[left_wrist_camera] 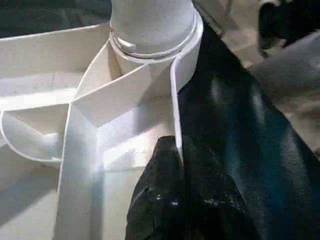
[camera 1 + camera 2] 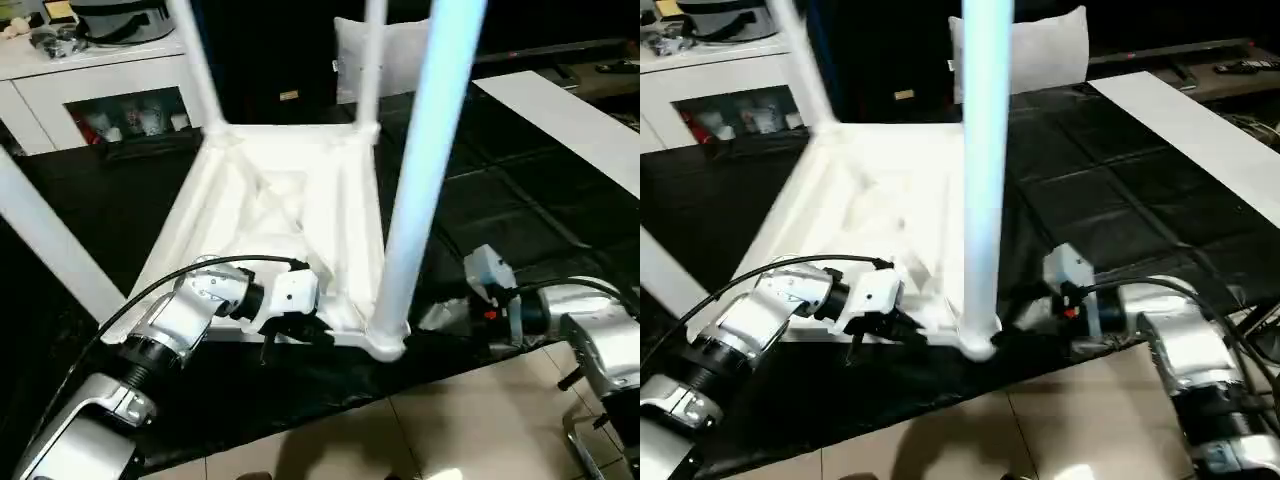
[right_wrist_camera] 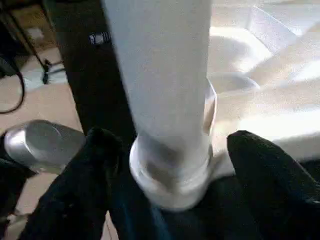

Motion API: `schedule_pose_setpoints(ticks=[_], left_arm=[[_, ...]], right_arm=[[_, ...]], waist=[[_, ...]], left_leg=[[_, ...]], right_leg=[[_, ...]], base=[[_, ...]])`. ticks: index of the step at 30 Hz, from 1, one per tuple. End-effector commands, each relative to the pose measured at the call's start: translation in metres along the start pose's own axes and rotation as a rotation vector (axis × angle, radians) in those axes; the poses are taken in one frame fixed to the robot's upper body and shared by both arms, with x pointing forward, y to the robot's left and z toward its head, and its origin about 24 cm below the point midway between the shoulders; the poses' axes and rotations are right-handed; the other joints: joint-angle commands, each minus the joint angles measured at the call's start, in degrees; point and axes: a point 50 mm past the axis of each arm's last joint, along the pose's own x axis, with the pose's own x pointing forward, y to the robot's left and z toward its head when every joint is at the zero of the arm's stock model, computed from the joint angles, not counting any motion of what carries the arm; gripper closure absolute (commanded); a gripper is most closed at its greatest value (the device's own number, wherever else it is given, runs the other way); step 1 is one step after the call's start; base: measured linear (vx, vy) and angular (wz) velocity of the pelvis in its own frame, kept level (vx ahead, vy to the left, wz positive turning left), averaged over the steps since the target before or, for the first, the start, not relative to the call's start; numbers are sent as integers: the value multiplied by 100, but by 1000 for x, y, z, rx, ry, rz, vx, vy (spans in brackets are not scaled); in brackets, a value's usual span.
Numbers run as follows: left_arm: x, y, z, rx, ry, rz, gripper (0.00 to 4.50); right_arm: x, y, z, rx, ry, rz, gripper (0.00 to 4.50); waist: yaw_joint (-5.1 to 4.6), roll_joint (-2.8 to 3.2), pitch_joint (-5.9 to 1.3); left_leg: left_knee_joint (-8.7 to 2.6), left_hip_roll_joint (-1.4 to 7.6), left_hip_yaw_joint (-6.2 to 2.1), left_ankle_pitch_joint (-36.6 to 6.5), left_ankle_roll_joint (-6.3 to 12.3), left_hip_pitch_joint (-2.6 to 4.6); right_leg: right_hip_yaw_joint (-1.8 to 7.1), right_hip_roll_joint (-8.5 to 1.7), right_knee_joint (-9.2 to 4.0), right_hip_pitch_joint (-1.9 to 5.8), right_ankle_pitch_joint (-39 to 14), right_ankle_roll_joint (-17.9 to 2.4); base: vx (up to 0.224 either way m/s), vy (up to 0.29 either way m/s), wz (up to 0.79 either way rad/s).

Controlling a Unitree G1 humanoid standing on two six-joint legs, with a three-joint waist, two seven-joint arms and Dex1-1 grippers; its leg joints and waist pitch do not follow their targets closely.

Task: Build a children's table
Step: Rotate leg to tighten

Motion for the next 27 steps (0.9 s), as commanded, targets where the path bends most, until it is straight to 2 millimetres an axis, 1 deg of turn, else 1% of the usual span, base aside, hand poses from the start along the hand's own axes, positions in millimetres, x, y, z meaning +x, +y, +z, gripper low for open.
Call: schedule_pose_setpoints(ticks=[1, 2, 5, 10, 11, 14, 16, 17, 18, 19, 20, 21, 22, 23, 24, 25, 26, 27], left_arm=[[10, -7, 9, 72, 20, -112, 450], [11, -7, 10, 76, 18, -118, 450], [10, -8, 10, 81, 18, -128, 450], [9, -10, 8, 80, 20, -142, 450], [8, -11, 8, 76, 22, -148, 450], [8, -12, 7, 73, 23, -153, 450], [8, -13, 6, 47, 8, -150, 450], [8, -13, 6, 20, -8, -138, 450], [8, -13, 7, -6, -20, -125, 450], [8, -13, 7, -6, -20, -125, 450], [9, -12, 7, -37, -24, -99, 450], [9, -10, 7, -65, -36, -66, 450], [10, -6, 8, -108, -50, -14, 450], [10, -4, 8, -137, -59, 20, 450], [10, -2, 9, -162, -69, 55, 450], [11, 3, 10, -209, -86, 123, 450], [12, 4, 10, -221, -88, 141, 450], [15, 9, 13, -265, -102, 206, 450]], right_arm=[[6, 0, 6, 5, -17, 58, 121], [7, 1, 5, 11, -16, 72, 133], [9, 1, 4, 34, -17, 100, 157], [9, 1, 3, 57, -26, 121, 204], [10, 1, 3, 63, -29, 128, 204], [10, 1, 2, 71, -32, 136, 234], [13, 4, 3, 89, -50, 155, 240], [16, 6, 3, 92, -72, 144, 243], [20, 6, 4, 105, -96, 113, 243], [20, 6, 4, 105, -96, 113, 245], [26, 5, 4, 116, -112, 58, 246], [34, 3, 3, 129, -113, -12, 246], [43, 0, 2, 149, -117, -96, 246], [49, -1, 2, 162, -118, -149, 246], [54, -3, 2, 180, -128, -193, 246], [62, -9, 3, 214, -145, -287, 246], [63, -10, 4, 223, -148, -311, 248], [72, -17, 6, 258, -156, -418, 249]], waist=[[-10, -125, -444], [7, -140, -448], [52, -126, -445], [51, -135, -446], [50, -131, -452], [41, -130, -453], [41, -134, -450], [41, -155, -449], [27, -207, -448], [33, -186, -445], [13, -169, -432], [13, -169, -432], [-2, -140, -411], [-68, -150, -391], [-150, -166, -371], [-191, -156, -362], [-309, -144, -321], [-426, -138, -321]], left_leg=[[-397, 262, -5, 81, 761, -57], [-393, 265, -1, 112, 762, -51], [-394, 263, 6, 131, 745, -50], [-398, 247, 10, 57, 676, -53], [-393, 243, 8, 98, 680, -61], [-392, 249, 5, 131, 684, -60], [-396, 253, 3, 122, 671, -61], [-397, 253, 5, 127, 670, -60], [-400, 257, 16, 163, 664, -64], [-404, 257, 8, 192, 658, -67], [-410, 253, 15, 164, 617, -61], [-410, 253, 15, 164, 617, -61], [-424, 243, 16, 52, 534, -41], [-443, 211, 23, -99, 374, -50], [-446, 150, 17, -367, 252, -68], [-440, 132, 25, -485, 205, -59], [-409, 89, 33, -750, 137, -33], [-394, 79, 15, -971, 109, -16]], right_leg=[[416, -353, -290, 395, -1728, -500], [422, -352, -290, 392, -1709, -499], [425, -355, -285, 389, -1720, -500], [416, -354, -309, 400, -1851, -418], [415, -352, -298, 404, -1800, -408], [411, -346, -297, 398, -1776, -405], [411, -348, -294, 400, -1782, -412], [413, -352, -289, 402, -1796, -414], [424, -352, -294, 405, -1799, -395], [424, -361, -280, 409, -1791, -400], [423, -349, -308, 390, -1892, -367], [423, -349, -308, 390, -1892, -367], [411, -351, -351, 377, -2072, -322], [391, -343, -393, 391, -2281, -235], [330, -333, -460, 423, -2682, -39], [310, -330, -495, 418, -2857, 48], [228, -305, -604, 370, -3232, 226], [146, -294, -673, 388, -3430, 390]], base=[[0, 0, 0], [0, 0, 0], [0, 0, 0], [0, 0, 0], [0, 0, 0], [0, 0, 0], [0, 0, 0], [0, 0, 0], [0, 0, 0], [0, 0, 0], [0, 0, 0], [0, 0, 0], [0, 0, 0], [0, 0, 0], [0, 0, 0], [0, 0, 0], [0, 0, 0], [0, 0, 0]])
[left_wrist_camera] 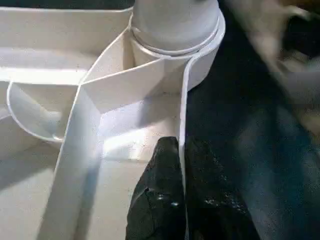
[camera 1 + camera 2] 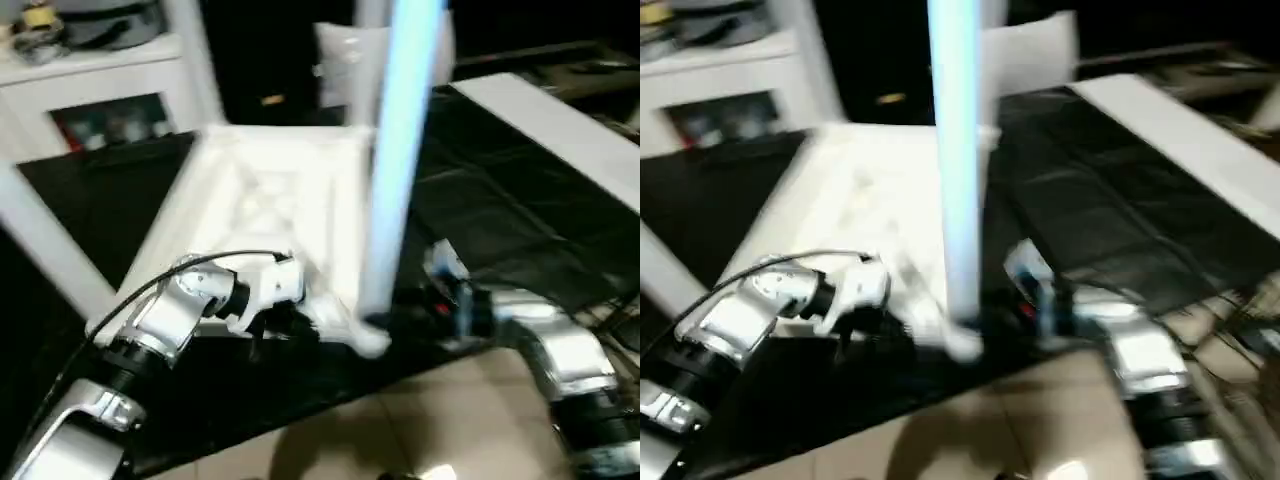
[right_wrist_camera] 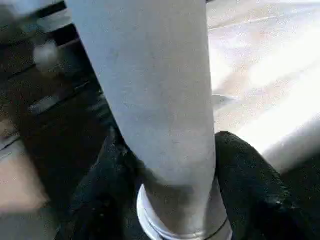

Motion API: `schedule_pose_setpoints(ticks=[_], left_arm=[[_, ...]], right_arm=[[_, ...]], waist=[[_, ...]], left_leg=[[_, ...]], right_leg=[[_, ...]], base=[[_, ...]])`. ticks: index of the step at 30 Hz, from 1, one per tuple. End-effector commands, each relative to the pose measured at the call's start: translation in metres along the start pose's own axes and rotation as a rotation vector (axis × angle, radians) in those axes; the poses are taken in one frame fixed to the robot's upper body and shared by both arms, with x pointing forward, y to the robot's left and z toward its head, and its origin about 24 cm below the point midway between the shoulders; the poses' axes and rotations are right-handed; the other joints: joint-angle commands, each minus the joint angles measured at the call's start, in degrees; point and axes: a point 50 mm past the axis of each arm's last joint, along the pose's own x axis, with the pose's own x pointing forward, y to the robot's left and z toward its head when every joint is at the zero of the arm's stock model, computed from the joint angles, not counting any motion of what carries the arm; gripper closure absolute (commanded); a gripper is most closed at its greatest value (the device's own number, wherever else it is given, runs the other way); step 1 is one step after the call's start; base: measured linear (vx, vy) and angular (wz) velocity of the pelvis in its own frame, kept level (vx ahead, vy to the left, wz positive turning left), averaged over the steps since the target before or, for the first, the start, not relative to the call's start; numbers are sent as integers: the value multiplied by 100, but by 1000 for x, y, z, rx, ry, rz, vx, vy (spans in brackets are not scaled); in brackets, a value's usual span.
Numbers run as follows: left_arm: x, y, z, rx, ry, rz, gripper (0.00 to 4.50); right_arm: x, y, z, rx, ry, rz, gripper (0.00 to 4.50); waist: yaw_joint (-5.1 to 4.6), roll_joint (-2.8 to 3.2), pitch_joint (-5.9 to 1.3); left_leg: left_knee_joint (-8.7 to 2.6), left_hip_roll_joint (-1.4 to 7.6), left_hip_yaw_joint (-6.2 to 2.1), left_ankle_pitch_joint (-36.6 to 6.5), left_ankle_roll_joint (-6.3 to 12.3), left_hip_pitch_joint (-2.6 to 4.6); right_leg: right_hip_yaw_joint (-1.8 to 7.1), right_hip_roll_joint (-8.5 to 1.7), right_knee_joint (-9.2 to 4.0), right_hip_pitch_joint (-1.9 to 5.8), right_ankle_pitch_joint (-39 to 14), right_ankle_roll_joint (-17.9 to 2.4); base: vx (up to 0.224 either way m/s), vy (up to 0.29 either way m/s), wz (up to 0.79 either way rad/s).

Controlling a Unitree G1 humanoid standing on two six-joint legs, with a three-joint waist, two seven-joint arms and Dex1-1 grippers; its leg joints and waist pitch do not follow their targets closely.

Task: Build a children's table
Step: Rotate leg to tighten

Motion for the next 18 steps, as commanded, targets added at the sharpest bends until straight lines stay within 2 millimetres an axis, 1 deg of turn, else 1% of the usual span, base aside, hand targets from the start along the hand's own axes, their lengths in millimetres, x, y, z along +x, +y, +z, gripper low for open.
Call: schedule_pose_setpoints(ticks=[1, 2, 3, 4, 5, 6, 7, 8, 9, 11, 12, 13, 14, 15, 16, 17, 18], left_arm=[[22, -8, 23, -12, -104, -17, 450], [26, -7, 30, -48, -122, 17, 450], [26, -7, 30, -48, -122, 17, 450], [30, -5, 36, -79, -135, 67, 450], [31, -4, 38, -86, -140, 85, 450], [34, -1, 41, -96, -150, 123, 450], [35, 1, 43, -105, -159, 155, 450], [37, 3, 46, -108, -171, 180, 450], [38, 3, 48, -109, -179, 195, 450], [39, 2, 49, -97, -184, 197, 450], [39, 1, 49, -85, -180, 190, 450], [38, 0, 48, -77, -178, 191, 450], [37, 1, 46, -73, -173, 194, 450], [36, 1, 44, -70, -170, 196, 450], [36, 1, 44, -70, -170, 196, 450], [33, 1, 41, -57, -166, 193, 450], [30, 1, 37, -45, -161, 185, 450]], right_arm=[[23, 0, 5, 38, -4, -115, 249], [33, -5, 8, 82, -38, -227, 249], [33, -5, 8, 82, -38, -227, 249], [41, -9, 13, 123, -86, -343, 249], [44, -9, 14, 129, -97, -368, 249], [49, -8, 16, 123, -111, -391, 249], [52, -7, 18, 116, -122, -407, 249], [56, -5, 20, 103, -141, -407, 249], [58, -3, 21, 94, -152, -403, 249], [57, 0, 23, 88, -177, -391, 180], [53, 1, 23, 86, -192, -370, 180], [49, 1, 22, 72, -190, -362, 178], [43, 0, 21, 53, -185, -358, 159], [39, 0, 20, 39, -181, -357, 159], [39, 0, 20, 39, -181, -357, 146], [29, -1, 19, 24, -183, -323, 138], [15, 1, 18, -8, -184, -250, 126]], waist=[[-78, -87, -303], [-260, -45, -303], [-329, -18, -307], [-449, 9, -301], [-476, 39, -297], [-568, 30, -293], [-604, 19, -301], [-651, 0, -301], [-676, 3, -303], [-667, 13, -324], [-657, 42, -337], [-633, 16, -366], [-608, 25, -376], [-550, 12, -394], [-527, -1, -400], [-500, 35, -429], [-444, 26, -446]], left_leg=[[-382, 65, -13, -1069, 171, -86], [-373, 92, -63, -1342, 161, -96], [-377, 116, -81, -1441, 175, -96], [-430, 212, -149, -1641, 190, -156], [-452, 253, -167, -1754, 192, -135], [-447, 234, -175, -1917, 162, -85], [-428, 201, -171, -1930, 148, -62], [-393, 120, -150, -1819, 175, -73], [-382, 84, -140, -1681, 217, -110], [-404, 96, -154, -1468, 270, -149], [-421, 114, -166, -1292, 311, -167], [-429, 134, -167, -1051, 374, -175], [-430, 136, -165, -913, 418, -171], [-420, 142, -160, -626, 510, -178], [-412, 139, -160, -480, 556, -188], [-398, 153, -182, -141, 646, -229], [-367, 154, -177, 96, 793, -231]], right_leg=[[139, -295, -674, 383, -3475, 455], [33, -283, -739, 408, -3500, 611], [4, -293, -756, 433, -3464, 618], [-15, -311, -716, 517, -3308, 655], [6, -316, -713, 501, -3261, 617], [23, -318, -731, 454, -3235, 553], [12, -328, -743, 443, -3267, 526], [-9, -344, -776, 444, -3325, 517], [-2, -356, -776, 444, -3326, 501], [43, -367, -728, 469, -3083, 409], [96, -376, -676, 479, -2805, 284], [153, -379, -613, 482, -2453, 122], [180, -374, -582, 479, -2275, 37], [225, -378, -520, 478, -1976, -110], [243, -368, -487, 477, -1840, -172], [267, -387, -379, 521, -1452, -333], [286, -370, -347, 521, -1086, -382]], base=[[0, 0, 0], [0, 0, 0], [0, 0, 0], [0, 0, 0], [0, 0, 0], [0, 0, 0], [0, 0, 0], [0, 0, 0], [0, 0, 0], [0, 0, 0], [0, 0, 0], [0, 0, 0], [56, 0, 9], [56, 0, 9], [58, -3, 8], [0, 0, 0], [0, 0, 0]])
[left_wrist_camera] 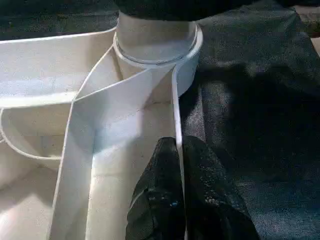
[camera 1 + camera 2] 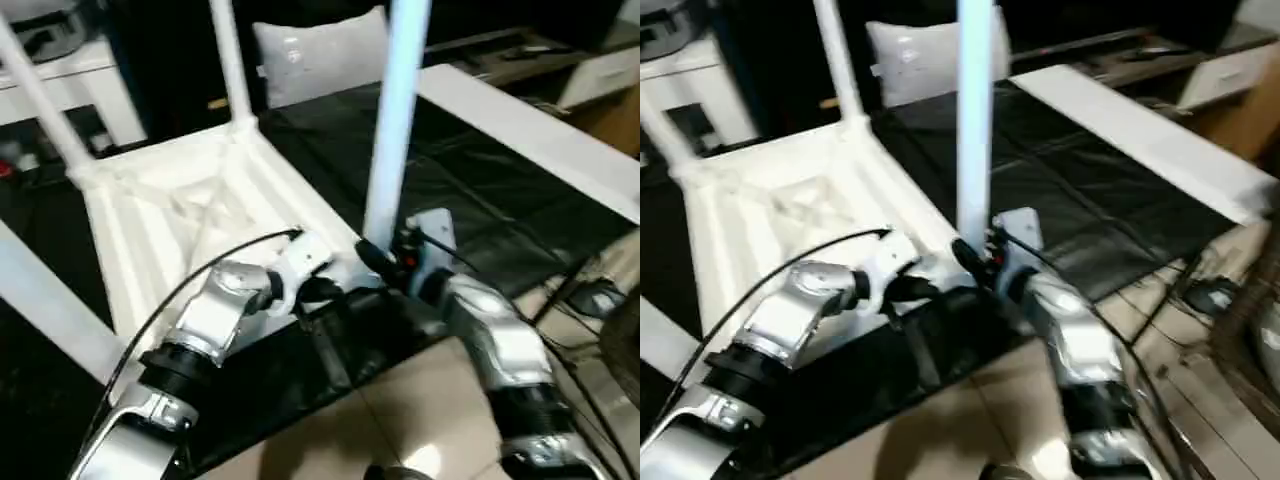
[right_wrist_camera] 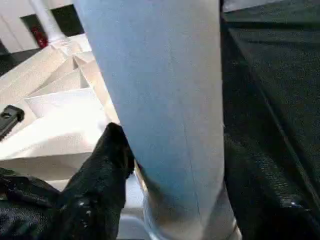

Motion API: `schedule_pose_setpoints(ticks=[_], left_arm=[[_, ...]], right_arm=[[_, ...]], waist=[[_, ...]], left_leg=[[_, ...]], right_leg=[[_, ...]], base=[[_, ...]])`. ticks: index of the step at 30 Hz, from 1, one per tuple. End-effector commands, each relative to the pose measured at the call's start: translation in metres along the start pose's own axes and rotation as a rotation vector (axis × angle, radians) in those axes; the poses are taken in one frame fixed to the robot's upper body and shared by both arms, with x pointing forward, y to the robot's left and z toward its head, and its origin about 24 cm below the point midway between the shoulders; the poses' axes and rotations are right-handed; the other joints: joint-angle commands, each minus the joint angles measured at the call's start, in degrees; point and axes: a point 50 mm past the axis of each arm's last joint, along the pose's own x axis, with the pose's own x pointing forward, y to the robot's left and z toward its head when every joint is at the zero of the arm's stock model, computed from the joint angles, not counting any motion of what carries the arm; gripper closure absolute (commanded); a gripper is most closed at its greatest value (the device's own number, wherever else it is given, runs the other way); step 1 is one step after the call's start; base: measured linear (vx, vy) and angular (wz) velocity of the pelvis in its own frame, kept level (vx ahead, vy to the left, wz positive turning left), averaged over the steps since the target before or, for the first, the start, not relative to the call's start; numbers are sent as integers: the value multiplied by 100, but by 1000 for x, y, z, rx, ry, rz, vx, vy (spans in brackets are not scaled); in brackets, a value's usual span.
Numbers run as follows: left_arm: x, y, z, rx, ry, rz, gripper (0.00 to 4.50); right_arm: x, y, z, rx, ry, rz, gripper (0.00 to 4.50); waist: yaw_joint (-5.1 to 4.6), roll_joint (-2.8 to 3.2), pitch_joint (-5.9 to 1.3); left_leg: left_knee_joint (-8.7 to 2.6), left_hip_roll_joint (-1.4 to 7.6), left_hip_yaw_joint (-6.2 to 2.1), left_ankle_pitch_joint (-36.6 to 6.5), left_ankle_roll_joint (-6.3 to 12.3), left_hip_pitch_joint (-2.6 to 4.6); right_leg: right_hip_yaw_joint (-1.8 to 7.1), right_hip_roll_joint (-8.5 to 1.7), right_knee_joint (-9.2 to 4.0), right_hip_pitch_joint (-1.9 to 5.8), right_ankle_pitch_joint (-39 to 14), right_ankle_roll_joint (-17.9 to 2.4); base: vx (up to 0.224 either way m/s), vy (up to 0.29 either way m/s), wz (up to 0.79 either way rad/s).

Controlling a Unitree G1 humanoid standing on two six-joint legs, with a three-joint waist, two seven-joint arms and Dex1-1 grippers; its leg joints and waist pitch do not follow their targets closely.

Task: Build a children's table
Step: Rotate leg to tighten

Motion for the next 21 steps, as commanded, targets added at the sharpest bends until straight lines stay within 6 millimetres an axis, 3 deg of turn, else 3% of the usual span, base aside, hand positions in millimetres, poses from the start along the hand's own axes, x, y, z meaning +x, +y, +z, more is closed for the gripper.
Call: schedule_pose_setpoints(ticks=[1, 2, 3, 5, 6, 10, 12, 15, 18, 21], left_arm=[[-1, -6, 11, 84, -65, -69, 450], [-2, -6, 11, 92, -69, -75, 450], [-4, -6, 8, 104, -67, -95, 450], [-8, -7, 4, 149, -66, -141, 450], [-10, -8, 2, 169, -63, -171, 450], [-16, -12, -5, 218, -25, -265, 450], [-19, -12, -8, 253, 5, -309, 450], [-24, -12, -13, 299, 44, -368, 450], [-29, -13, -16, 348, 75, -446, 450], [-32, -15, -18, 375, 91, -500, 450]], right_arm=[[-9, 12, 7, -36, -33, 204, 126], [-12, 12, 7, -44, -27, 220, 116], [-20, 9, 7, -60, -13, 264, 104], [-36, 4, 7, -76, 28, 345, 82], [-44, 1, 7, -89, 56, 387, 72], [-61, -10, 9, -142, 142, 472, 47], [-67, -13, 11, -181, 174, 525, 39], [-71, -14, 13, -215, 191, 604, 39], [-72, -12, 14, -201, 214, 709, 73], [-72, -9, 15, -190, 226, 776, 88]], waist=[[77, -34, -461], [157, -59, -481], [235, -38, -470], [339, -65, -435], [411, -64, -426], [523, -78, -367], [548, -123, -362], [572, -118, -380], [599, -115, -395], [691, -117, -411]], left_leg=[[-330, 164, -33, 222, 804, -124], [-312, 165, -29, 436, 966, -134], [-310, 158, -11, 535, 1044, -150], [-322, 154, 22, 326, 1018, -118], [-334, 162, 30, 176, 961, -108], [-380, 163, 74, -304, 700, -60], [-396, 145, 93, -549, 553, -18], [-401, 168, 91, -487, 630, -25], [-396, 179, 87, -382, 702, -38], [-390, 222, 93, -140, 792, -32]], right_leg=[[430, -350, -192, 469, -920, -452], [454, -350, -128, 460, -630, -527], [454, -359, -119, 453, -640, -561], [453, -340, -183, 432, -1066, -456], [453, -333, -203, 433, -1358, -377], [454, -324, -306, 388, -2162, -170], [455, -314, -359, 362, -2536, -55], [498, -313, -311, 347, -2371, -109], [509, -317, -274, 354, -2182, -214], [541, -327, -214, 343, -1894, -371]], base=[[0, 0, 0], [0, 0, 0], [0, 0, 0], [0, 0, 0], [0, 0, 0], [0, 0, 0], [0, 0, 0], [0, 0, 0], [0, 0, 0], [0, 0, 0]])
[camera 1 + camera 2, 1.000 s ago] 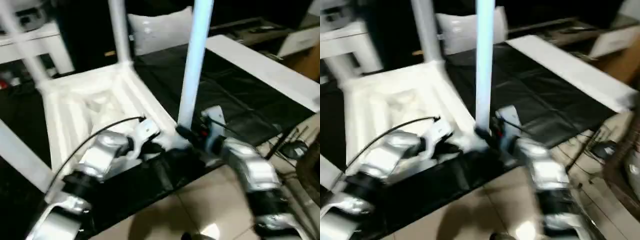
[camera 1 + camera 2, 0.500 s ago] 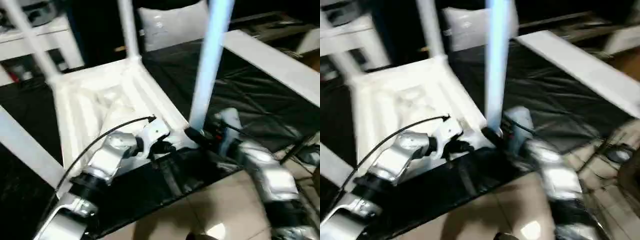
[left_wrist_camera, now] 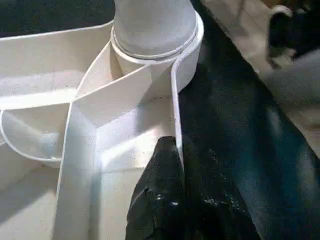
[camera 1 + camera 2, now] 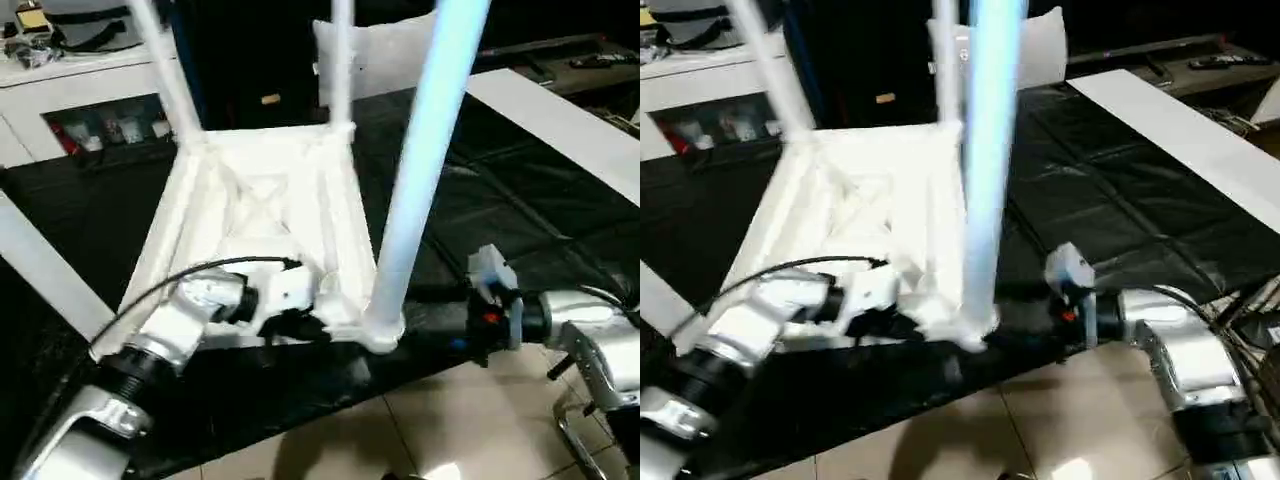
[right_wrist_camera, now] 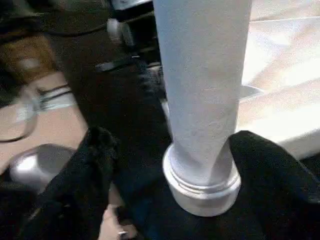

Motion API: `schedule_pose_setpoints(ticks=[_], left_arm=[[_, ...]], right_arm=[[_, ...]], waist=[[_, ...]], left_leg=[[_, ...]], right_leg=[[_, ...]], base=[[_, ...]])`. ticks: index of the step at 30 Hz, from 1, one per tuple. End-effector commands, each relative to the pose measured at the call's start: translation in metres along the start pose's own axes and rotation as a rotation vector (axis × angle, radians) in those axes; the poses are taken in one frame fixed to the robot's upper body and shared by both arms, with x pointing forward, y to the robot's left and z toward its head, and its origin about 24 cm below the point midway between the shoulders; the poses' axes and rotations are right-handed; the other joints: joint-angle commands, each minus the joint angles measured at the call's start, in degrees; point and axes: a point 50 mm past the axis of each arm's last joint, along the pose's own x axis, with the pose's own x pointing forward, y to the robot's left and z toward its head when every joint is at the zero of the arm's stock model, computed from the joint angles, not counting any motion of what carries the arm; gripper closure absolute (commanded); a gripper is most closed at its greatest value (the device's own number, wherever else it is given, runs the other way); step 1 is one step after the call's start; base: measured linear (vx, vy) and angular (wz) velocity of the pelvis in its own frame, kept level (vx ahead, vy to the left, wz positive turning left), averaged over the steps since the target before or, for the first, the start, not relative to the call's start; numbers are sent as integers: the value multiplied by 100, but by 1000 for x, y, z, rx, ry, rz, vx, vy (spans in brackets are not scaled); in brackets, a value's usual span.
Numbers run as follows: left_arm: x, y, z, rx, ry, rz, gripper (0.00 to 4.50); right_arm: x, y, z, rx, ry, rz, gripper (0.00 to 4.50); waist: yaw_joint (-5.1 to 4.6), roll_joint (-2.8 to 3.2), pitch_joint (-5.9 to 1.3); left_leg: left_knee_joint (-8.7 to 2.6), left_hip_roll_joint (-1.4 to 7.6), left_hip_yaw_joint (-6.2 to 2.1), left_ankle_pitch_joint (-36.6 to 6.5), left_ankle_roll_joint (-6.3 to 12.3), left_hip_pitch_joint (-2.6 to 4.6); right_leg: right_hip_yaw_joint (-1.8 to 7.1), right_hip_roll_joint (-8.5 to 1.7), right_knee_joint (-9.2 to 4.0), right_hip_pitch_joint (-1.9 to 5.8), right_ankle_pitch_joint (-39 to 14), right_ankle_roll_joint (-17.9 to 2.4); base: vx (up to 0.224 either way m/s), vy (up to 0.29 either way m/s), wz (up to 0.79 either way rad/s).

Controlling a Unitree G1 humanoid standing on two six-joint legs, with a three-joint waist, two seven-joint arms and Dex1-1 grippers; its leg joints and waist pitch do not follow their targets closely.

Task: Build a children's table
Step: Rotate leg to tighten

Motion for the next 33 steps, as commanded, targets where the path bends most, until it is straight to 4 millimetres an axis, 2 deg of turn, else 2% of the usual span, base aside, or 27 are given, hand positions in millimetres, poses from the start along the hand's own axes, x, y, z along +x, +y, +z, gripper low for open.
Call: schedule_pose_setpoints(ticks=[1, 4, 5, 6, 9, 11, 13, 14, 17, 22, 23, 27, 29, 31, 32, 33], left_arm=[[6, -5, 7, 73, 20, -117, 450], [4, -7, 7, 85, 30, -149, 450], [3, -7, 7, 94, 34, -161, 450], [3, -7, 7, 97, 34, -162, 450], [3, -7, 8, 100, 30, -166, 450], [4, -8, 10, 104, 19, -175, 450], [4, -9, 10, 105, 16, -180, 450], [5, -9, 10, 105, 14, -183, 450], [5, -10, 9, 104, 15, -187, 450], [5, -9, 7, 91, 15, -178, 450], [6, -9, 7, 69, 5, -164, 450], [7, -7, 9, 2, -32, -98, 450], [9, -5, 12, -45, -58, -48, 450], [13, -2, 17, -106, -91, 26, 450], [15, -1, 19, -127, -103, 48, 450], [17, 0, 24, -145, -128, 62, 450]], right_arm=[[2, 1, 6, -20, -3, 65, 102], [5, 3, 5, -25, 23, 112, 114], [8, 4, 5, -29, 27, 132, 147], [9, 4, 5, -28, 23, 137, 153], [12, 3, 4, -29, 19, 140, 157], [18, 1, 3, -24, 14, 139, 190], [20, 1, 2, -24, 15, 142, 201], [22, 0, 2, -26, 19, 138, 201], [24, -2, 1, -32, 27, 123, 234], [33, -4, 0, -38, 14, 96, 257], [35, -2, 1, -31, -3, 100, 258], [36, 4, 1, -7, -38, 85, 261], [38, 5, -1, 19, -30, 22, 261], [43, -1, -3, 35, -31, -114, 261], [45, -3, -4, 40, -35, -164, 261], [48, -8, -4, 60, -41, -234, 261]], waist=[[14, -143, -413], [110, -151, -415], [151, -160, -416], [166, -163, -414], [184, -181, -413], [185, -176, -412], [185, -179, -417], [188, -154, -422], [191, -156, -423], [154, -150, -403], [138, -133, -400], [121, -150, -382], [109, -153, -373], [69, -157, -334], [39, -142, -324], [7, -161, -319]], left_leg=[[-402, 241, -11, -98, 788, -76], [-403, 257, -4, 27, 778, -68], [-407, 268, 1, 34, 754, -52], [-412, 269, 7, 9, 722, -52], [-422, 259, 10, -64, 637, -60], [-425, 252, 14, -98, 602, -55], [-424, 249, 15, -79, 584, -56], [-418, 251, 15, -37, 582, -53], [-418, 254, 9, -4, 587, -59], [-433, 228, 19, -218, 507, -64], [-436, 220, 15, -282, 481, -70], [-448, 224, 19, -405, 417, -38], [-455, 214, 17, -438, 392, -41], [-455, 184, 32, -603, 319, -30], [-439, 143, 39, -707, 245, -6], [-438, 128, 40, -752, 210, -20]], right_leg=[[412, -320, -326, 398, -1812, -390], [429, -337, -295, 391, -1786, -445], [436, -347, -292, 380, -1798, -458], [440, -346, -300, 381, -1813, -459], [440, -354, -307, 392, -1902, -431], [434, -348, -314, 390, -1957, -413], [433, -345, -314, 392, -1947, -404], [438, -342, -311, 387, -1891, -412], [437, -340, -293, 393, -1816, -425], [416, -336, -350, 404, -2090, -338], [408, -333, -363, 411, -2176, -297], [401, -321, -412, 395, -2395, -183], [389, -318, -425, 401, -2463, -142], [365, -299, -488, 385, -2743, -21], [316, -294, -541, 378, -3015, 90], [294, -294, -562, 388, -3117, 160]], base=[[0, 0, 0], [0, 0, 0], [0, 0, 0], [0, 0, 0], [0, 0, 0], [0, 0, 0], [0, 0, 0], [0, 0, 0], [0, 0, 0], [0, 0, 0], [0, 0, 0], [0, 0, 0], [0, 0, 0], [0, 0, 0], [0, 0, 0], [0, 0, 0]])
